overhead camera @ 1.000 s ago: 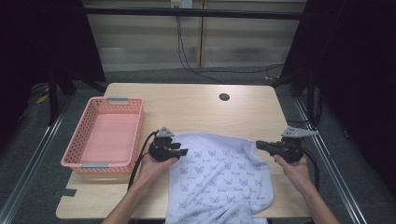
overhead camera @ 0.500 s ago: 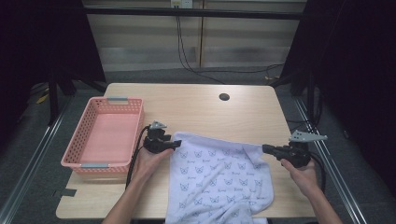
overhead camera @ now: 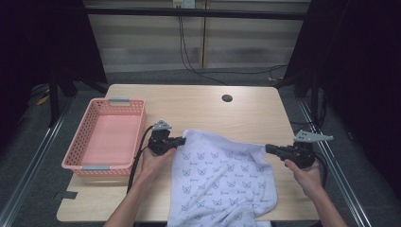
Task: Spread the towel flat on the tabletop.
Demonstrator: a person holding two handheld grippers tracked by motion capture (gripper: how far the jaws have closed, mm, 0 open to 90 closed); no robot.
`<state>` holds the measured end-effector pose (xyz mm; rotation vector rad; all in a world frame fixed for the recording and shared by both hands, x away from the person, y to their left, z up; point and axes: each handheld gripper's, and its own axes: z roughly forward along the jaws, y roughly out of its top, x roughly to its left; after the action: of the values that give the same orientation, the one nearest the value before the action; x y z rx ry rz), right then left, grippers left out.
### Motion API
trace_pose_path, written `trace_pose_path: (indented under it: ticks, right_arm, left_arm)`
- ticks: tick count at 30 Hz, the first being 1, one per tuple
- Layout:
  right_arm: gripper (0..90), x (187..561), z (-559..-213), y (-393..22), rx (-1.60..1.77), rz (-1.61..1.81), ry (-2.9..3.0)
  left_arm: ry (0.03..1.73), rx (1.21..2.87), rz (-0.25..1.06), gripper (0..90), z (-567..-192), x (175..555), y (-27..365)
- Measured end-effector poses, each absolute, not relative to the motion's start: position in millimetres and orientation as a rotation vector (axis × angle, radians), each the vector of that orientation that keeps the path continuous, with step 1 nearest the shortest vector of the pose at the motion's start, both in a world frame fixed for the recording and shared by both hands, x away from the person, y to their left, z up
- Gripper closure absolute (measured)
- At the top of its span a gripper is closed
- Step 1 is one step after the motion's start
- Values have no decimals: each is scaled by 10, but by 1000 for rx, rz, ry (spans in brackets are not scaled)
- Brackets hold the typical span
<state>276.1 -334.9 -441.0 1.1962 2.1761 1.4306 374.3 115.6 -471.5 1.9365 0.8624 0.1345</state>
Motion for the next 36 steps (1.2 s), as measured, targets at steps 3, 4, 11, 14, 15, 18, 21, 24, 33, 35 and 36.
trace_pose_path:
  ticks: [3, 4, 11, 14, 15, 18, 21, 24, 33, 35, 36]
  right_arm:
    - [893, 2758, -4309, -3364, 1178, 1457, 2146]
    - [893, 2757, -4263, -3373, 1171, 1463, 2134]
    - [894, 2804, -3863, -3411, 1116, 1524, 2028]
    - [895, 2857, -3708, -3391, 1086, 1533, 2002]
    - [895, 2881, -3656, -3386, 1081, 1533, 1995]
    - [896, 2975, -3495, -3374, 1063, 1545, 1961]
    - [896, 3102, -3336, -3368, 1048, 1541, 1937]
    - [897, 3243, -3194, -3375, 1054, 1533, 1919]
    - [897, 3855, -2955, -3366, 1097, 1481, 1876]
    - [897, 4084, -2963, -3402, 1139, 1469, 1857]
    - [897, 4084, -2963, -3402, 1139, 1469, 1857]
  left_arm:
    - [814, 1930, 154, 865, -4505, 3676, 1196]
    - [800, 1927, 172, 866, -4428, 3651, 1203]
    - [732, 1884, 248, 866, -3951, 3581, 1327]
    - [729, 1853, 267, 865, -3802, 3593, 1407]
    - [725, 1846, 274, 865, -3758, 3600, 1433]
    - [725, 1835, 298, 865, -3632, 3615, 1500]
    - [714, 1821, 319, 865, -3512, 3647, 1547]
    - [724, 1806, 339, 865, -3400, 3739, 1576]
    - [786, 1795, 392, 862, -3136, 4247, 1479]
    - [868, 1791, 393, 767, -3209, 4444, 1423]
    - [868, 1791, 393, 694, -3209, 4444, 1423]
